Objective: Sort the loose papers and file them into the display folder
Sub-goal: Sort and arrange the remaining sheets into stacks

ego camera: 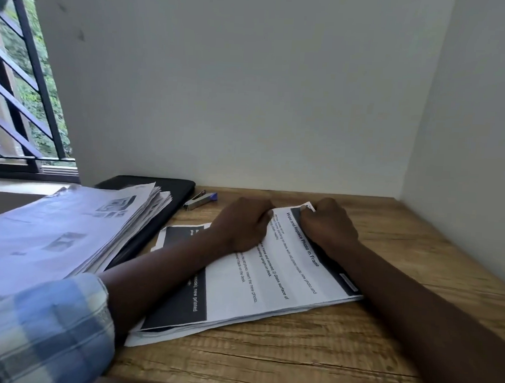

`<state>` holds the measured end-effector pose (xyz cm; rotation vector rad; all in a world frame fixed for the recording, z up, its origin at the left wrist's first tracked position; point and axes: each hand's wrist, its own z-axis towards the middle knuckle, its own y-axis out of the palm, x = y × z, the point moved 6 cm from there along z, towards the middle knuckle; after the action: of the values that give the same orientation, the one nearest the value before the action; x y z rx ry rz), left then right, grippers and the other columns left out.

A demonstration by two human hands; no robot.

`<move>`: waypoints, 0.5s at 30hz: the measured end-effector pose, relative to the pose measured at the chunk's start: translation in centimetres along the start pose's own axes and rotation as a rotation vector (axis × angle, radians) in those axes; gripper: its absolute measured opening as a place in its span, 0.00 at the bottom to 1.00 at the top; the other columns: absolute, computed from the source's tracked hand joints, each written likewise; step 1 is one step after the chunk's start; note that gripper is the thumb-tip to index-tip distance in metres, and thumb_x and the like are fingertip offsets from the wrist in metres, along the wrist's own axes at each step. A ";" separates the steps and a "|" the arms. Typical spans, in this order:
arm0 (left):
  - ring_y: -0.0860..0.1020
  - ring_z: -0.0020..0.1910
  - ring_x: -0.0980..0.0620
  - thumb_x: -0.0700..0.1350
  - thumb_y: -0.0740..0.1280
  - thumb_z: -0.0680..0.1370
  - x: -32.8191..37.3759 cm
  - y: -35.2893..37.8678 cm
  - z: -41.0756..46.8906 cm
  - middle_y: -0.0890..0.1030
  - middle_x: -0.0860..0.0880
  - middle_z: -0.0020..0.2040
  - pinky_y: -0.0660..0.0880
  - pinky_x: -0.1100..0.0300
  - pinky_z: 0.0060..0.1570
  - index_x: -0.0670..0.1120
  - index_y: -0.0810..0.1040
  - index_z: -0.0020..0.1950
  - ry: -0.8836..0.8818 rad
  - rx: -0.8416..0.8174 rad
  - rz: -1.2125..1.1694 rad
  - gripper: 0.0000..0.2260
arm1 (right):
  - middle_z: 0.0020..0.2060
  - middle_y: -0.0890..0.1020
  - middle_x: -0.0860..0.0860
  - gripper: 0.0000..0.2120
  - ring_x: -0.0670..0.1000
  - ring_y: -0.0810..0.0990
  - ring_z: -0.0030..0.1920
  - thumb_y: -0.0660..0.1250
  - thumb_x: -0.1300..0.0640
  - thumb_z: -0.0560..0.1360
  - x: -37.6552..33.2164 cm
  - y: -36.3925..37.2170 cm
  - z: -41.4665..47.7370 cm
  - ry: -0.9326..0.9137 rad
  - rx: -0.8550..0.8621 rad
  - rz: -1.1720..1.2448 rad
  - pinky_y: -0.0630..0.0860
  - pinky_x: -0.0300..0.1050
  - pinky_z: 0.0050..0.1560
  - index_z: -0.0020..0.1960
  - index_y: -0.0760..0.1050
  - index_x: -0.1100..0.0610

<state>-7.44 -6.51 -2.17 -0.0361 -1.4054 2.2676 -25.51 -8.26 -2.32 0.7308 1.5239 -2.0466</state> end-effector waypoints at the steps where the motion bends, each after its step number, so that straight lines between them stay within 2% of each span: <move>1: 0.80 0.51 0.45 0.48 0.57 0.83 0.0 0.0 0.0 0.85 0.48 0.49 0.74 0.51 0.52 0.47 0.81 0.52 -0.008 -0.020 -0.002 0.13 | 0.46 0.83 0.50 0.15 0.58 0.81 0.49 0.60 0.44 0.76 0.0 0.0 -0.1 -0.008 0.025 0.011 0.76 0.50 0.51 0.51 0.80 0.53; 3: 0.80 0.51 0.44 0.47 0.59 0.84 0.0 -0.1 0.1 0.83 0.48 0.46 0.73 0.52 0.50 0.47 0.79 0.47 -0.049 -0.054 -0.010 0.11 | 0.45 0.83 0.50 0.11 0.58 0.79 0.46 0.61 0.47 0.77 -0.2 0.0 -0.5 -0.042 0.050 -0.001 0.73 0.49 0.49 0.48 0.80 0.51; 4: 0.80 0.52 0.45 0.49 0.60 0.84 -0.3 -0.5 0.2 0.83 0.49 0.48 0.73 0.53 0.51 0.48 0.80 0.49 -0.099 -0.059 -0.028 0.11 | 0.45 0.82 0.50 0.10 0.58 0.78 0.45 0.61 0.47 0.78 -0.4 0.0 -0.6 -0.067 0.061 -0.014 0.72 0.49 0.48 0.47 0.80 0.50; 5: 0.80 0.54 0.46 0.52 0.61 0.84 -1.0 -0.8 0.3 0.83 0.49 0.52 0.74 0.54 0.53 0.49 0.80 0.55 -0.169 -0.060 -0.044 0.11 | 0.45 0.82 0.51 0.10 0.58 0.77 0.45 0.61 0.47 0.79 -0.6 0.1 -0.8 -0.089 0.067 -0.025 0.71 0.48 0.48 0.47 0.79 0.49; 7: 0.78 0.60 0.45 0.57 0.62 0.82 -3.4 -2.1 0.9 0.80 0.48 0.61 0.76 0.50 0.59 0.50 0.75 0.68 -0.312 -0.048 0.038 0.18 | 0.47 0.83 0.51 0.11 0.59 0.80 0.47 0.61 0.46 0.79 -0.7 0.4 -0.7 -0.120 0.079 -0.029 0.73 0.49 0.48 0.48 0.80 0.50; 9: 0.76 0.65 0.41 0.59 0.64 0.80 -6.7 -3.8 1.5 0.76 0.44 0.66 0.75 0.46 0.62 0.48 0.71 0.71 -0.427 -0.018 0.252 0.23 | 0.47 0.84 0.52 0.13 0.59 0.82 0.50 0.61 0.44 0.79 -0.7 0.6 -0.5 -0.145 0.095 -0.013 0.75 0.49 0.49 0.50 0.80 0.50; 12: 0.77 0.63 0.40 0.63 0.61 0.79 -11.0 -4.8 0.8 0.79 0.43 0.63 0.75 0.48 0.59 0.46 0.76 0.64 -0.550 -0.007 0.449 0.24 | 0.46 0.83 0.51 0.12 0.59 0.81 0.50 0.61 0.45 0.80 -1.1 0.5 -0.6 -0.195 0.141 -0.004 0.71 0.48 0.46 0.51 0.79 0.50; 14: 0.80 0.58 0.40 0.67 0.60 0.78 -12.7 -4.4 0.1 0.83 0.44 0.56 0.77 0.49 0.57 0.48 0.79 0.51 -0.555 0.018 0.436 0.23 | 0.47 0.84 0.50 0.12 0.59 0.81 0.50 0.60 0.45 0.81 -1.5 0.3 -0.8 -0.244 0.198 -0.014 0.69 0.48 0.45 0.52 0.79 0.50; 15: 0.81 0.54 0.40 0.68 0.61 0.77 -13.3 -4.2 0.0 0.84 0.44 0.52 0.78 0.50 0.55 0.47 0.77 0.43 -0.544 0.041 0.407 0.24 | 0.47 0.84 0.50 0.12 0.59 0.81 0.50 0.60 0.45 0.82 -1.7 0.1 -1.1 -0.274 0.229 -0.021 0.68 0.48 0.44 0.53 0.79 0.49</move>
<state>5.94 -10.31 -1.48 0.3664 -1.7427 2.7811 -24.04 -7.15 -1.53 0.4908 1.1641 -2.2543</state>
